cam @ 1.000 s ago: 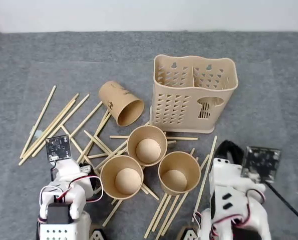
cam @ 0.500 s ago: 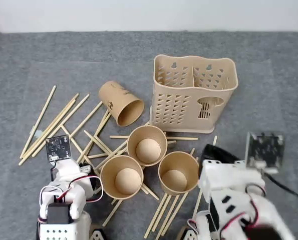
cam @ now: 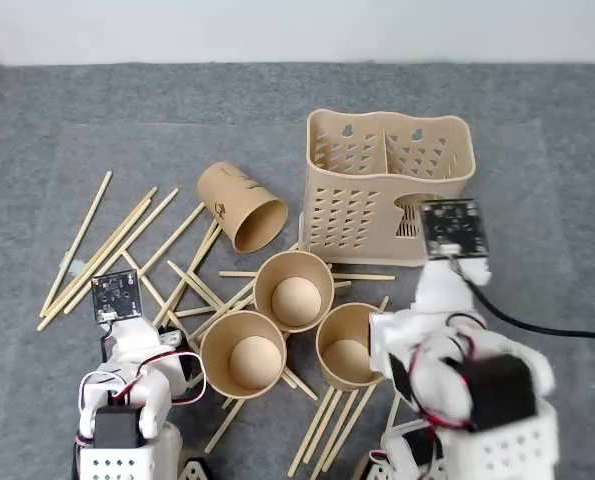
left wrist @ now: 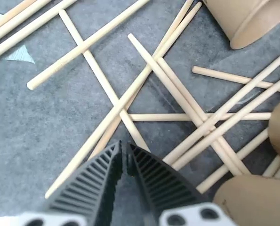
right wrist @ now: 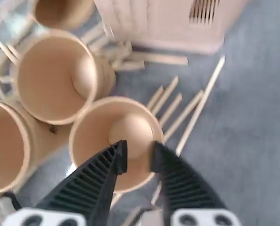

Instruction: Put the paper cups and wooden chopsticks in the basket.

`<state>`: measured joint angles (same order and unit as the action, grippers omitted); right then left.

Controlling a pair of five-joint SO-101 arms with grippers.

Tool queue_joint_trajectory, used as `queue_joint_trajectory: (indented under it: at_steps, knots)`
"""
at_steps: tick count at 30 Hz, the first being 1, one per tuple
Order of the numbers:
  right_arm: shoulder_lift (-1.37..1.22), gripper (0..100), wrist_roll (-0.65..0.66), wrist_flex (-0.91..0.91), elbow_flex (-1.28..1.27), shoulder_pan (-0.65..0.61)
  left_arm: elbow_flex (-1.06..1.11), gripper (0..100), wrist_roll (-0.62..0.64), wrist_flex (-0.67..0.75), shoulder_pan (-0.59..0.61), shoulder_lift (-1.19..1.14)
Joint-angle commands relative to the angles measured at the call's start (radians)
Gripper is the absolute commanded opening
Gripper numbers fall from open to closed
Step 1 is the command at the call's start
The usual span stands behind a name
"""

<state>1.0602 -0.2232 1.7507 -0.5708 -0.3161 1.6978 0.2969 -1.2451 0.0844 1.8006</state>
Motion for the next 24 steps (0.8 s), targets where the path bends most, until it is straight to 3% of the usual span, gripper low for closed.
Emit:
queue_joint_trajectory:
  at_steps: [1,13,24]
  knots:
    - [-0.012,19.5,-0.011,0.008,-0.043,-0.008,-0.013,2,0.011,-0.002,0.008,0.002]
    - [-0.013,9.1,-0.005,-0.200,-0.259,-0.004,-0.013,2,0.011,-0.002,0.008,0.002]
    - [0.036,9.0,0.046,-0.174,-0.180,-0.002,-0.013,2,0.011,-0.002,0.008,0.002]
